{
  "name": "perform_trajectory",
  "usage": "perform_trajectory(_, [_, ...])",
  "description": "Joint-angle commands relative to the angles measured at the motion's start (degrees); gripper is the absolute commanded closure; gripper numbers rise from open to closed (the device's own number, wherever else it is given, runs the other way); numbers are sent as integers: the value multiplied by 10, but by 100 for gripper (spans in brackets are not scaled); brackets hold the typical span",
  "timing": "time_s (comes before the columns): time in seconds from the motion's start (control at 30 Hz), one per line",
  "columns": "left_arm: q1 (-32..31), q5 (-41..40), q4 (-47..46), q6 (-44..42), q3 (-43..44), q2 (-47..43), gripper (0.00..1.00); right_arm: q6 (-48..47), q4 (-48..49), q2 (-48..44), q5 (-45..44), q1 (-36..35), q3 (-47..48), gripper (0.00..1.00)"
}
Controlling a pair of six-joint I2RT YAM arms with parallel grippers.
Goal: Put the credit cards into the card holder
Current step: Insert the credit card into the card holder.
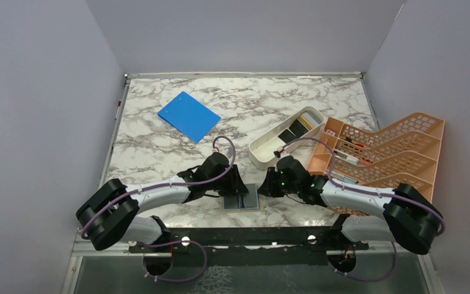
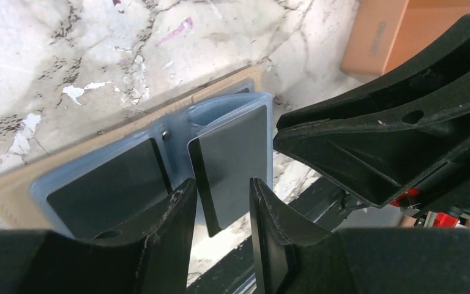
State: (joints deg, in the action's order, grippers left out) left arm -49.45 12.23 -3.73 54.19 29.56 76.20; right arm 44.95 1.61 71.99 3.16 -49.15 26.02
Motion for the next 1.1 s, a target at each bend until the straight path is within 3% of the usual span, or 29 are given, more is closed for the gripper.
perform_trajectory(0.0, [11, -20, 42, -33, 27, -40, 58, -7, -51, -52, -21, -5, 27, 74])
perform_trajectory(0.4, [93, 2, 110, -73, 5, -109, 54, 22, -108, 13, -77, -90, 124, 77])
perform_trajectory(0.7, [223, 71, 146, -116, -30, -163, 54, 43, -157, 154, -167, -186, 244, 57])
perform_trajectory(1.07, [263, 136, 98, -101, -73, -142, 56, 30, -279, 308, -267, -243, 400, 40])
